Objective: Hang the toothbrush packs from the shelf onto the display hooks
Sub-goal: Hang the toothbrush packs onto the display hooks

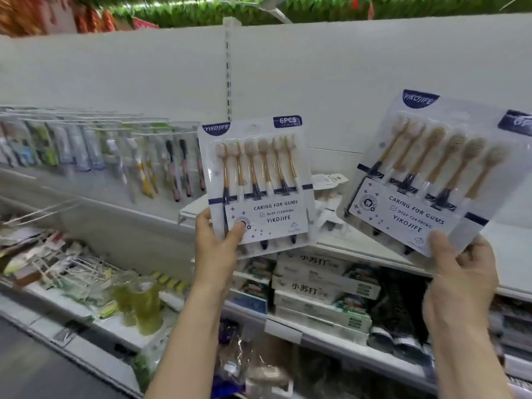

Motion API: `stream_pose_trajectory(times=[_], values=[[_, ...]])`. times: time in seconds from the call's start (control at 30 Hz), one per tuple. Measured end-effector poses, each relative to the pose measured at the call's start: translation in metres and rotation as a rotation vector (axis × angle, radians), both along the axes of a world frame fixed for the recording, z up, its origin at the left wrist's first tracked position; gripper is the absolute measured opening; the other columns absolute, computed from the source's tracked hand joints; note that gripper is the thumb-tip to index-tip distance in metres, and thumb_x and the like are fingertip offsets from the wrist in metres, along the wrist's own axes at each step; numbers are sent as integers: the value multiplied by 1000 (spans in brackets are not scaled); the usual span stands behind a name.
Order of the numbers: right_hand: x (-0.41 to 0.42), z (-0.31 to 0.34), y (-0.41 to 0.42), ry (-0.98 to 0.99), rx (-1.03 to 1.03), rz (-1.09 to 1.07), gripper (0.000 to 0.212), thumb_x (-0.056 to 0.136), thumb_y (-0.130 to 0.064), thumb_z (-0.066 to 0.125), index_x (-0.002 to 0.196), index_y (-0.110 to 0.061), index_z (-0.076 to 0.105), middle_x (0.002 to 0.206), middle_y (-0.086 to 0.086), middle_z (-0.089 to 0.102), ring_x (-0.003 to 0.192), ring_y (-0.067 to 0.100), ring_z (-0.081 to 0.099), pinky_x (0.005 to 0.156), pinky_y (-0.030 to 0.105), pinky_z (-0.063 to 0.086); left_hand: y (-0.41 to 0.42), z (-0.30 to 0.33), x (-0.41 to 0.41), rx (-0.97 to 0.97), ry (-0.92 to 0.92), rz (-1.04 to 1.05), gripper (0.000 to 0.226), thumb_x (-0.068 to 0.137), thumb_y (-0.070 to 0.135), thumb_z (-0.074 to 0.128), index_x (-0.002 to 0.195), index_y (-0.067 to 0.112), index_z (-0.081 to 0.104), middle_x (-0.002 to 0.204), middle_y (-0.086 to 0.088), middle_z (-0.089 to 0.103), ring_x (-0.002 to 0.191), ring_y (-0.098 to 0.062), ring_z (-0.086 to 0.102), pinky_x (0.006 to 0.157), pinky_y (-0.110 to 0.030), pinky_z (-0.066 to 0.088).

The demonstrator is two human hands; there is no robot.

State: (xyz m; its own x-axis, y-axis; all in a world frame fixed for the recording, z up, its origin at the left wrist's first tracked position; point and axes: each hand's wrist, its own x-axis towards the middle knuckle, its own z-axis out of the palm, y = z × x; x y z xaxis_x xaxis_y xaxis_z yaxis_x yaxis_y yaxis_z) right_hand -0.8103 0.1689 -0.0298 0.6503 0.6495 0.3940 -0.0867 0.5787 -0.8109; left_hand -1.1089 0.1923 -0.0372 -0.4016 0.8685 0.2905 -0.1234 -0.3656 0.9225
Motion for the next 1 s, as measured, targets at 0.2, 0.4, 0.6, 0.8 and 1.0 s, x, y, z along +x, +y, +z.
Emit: stream_pose_trajectory(times=[0.2, 0.4, 0.6, 0.8, 1.0], values=[[-187, -1, -2, -53, -47, 178, 43, 94, -11, 68, 133, -18, 51, 114, 1, 70, 98, 6, 69, 91, 20, 55, -50, -4, -181, 52, 26, 82, 36, 91, 2, 66, 110, 29, 51, 107, 4, 71, 99, -9, 69, 82, -23, 54], [-382, -7, -2, -62, -85, 409, 45, 92, -12, 70, 132, -20, 50, 111, 0, 71, 99, 13, 71, 92, 32, 55, -96, 0, -357, 90, 35, 173, 37, 92, 1, 64, 113, 28, 49, 103, 12, 73, 100, -6, 69, 82, -20, 55], [-535, -22, 12, -146, -129, 544, 44, 91, -15, 72, 129, -21, 52, 117, 8, 70, 106, 25, 69, 98, 44, 53, -124, -24, -494, 68, 20, 306, 41, 91, 5, 67, 122, 26, 49, 114, 5, 70, 103, -8, 69, 88, -28, 55], [-695, -37, 56, -129, -108, 705, 39, 92, -7, 68, 126, -17, 52, 115, 11, 69, 99, 24, 67, 92, 42, 54, -120, -56, -619, 56, -30, 420, 36, 91, -1, 64, 110, 27, 52, 101, 8, 72, 90, -4, 70, 71, -18, 57], [-869, -50, 120, -99, -109, 829, 32, 92, -11, 70, 116, -25, 55, 112, 8, 70, 95, 20, 69, 75, 28, 52, -74, -54, -771, 30, 12, 475, 40, 90, -3, 64, 114, 26, 50, 102, 7, 70, 83, 2, 70, 65, -14, 55]])
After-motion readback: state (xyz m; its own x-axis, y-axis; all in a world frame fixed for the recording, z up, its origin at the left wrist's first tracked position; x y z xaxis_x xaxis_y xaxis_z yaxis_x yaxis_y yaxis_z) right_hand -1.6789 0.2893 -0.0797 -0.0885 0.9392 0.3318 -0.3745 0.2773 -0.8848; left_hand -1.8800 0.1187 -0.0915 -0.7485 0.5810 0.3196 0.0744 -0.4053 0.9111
